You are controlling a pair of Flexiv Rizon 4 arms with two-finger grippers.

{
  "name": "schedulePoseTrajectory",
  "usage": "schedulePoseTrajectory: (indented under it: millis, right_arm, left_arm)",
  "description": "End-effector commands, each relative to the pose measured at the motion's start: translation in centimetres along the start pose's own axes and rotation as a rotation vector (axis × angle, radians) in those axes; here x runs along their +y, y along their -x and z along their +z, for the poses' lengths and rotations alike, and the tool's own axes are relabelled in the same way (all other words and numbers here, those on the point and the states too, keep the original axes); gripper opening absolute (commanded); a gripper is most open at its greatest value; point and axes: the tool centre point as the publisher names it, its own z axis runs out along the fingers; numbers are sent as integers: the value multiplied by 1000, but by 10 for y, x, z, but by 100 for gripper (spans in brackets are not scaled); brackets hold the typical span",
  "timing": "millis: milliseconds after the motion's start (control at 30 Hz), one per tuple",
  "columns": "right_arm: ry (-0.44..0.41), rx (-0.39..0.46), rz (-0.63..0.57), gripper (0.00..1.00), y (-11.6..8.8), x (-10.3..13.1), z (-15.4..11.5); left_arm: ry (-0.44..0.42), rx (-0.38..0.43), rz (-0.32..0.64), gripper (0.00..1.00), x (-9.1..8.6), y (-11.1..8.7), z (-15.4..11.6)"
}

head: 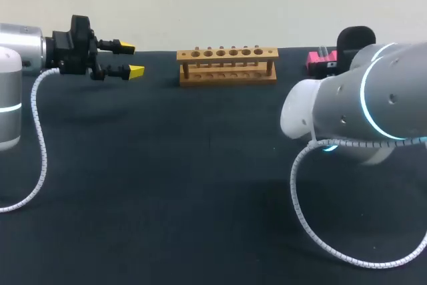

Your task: Grasp the test tube, adjust it, and insert it.

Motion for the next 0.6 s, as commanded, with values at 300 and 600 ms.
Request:
schedulePoseTrajectory:
  millis: [300, 600]
  right_arm:
    - [-19, 80, 10, 100, -6, -3, 20]
    - [-31, 101, 32, 100, -14, -7, 31]
  left_arm:
    - [1, -5, 3, 100, 0, -1, -1]
    - [1, -5, 3, 100, 0, -1, -1]
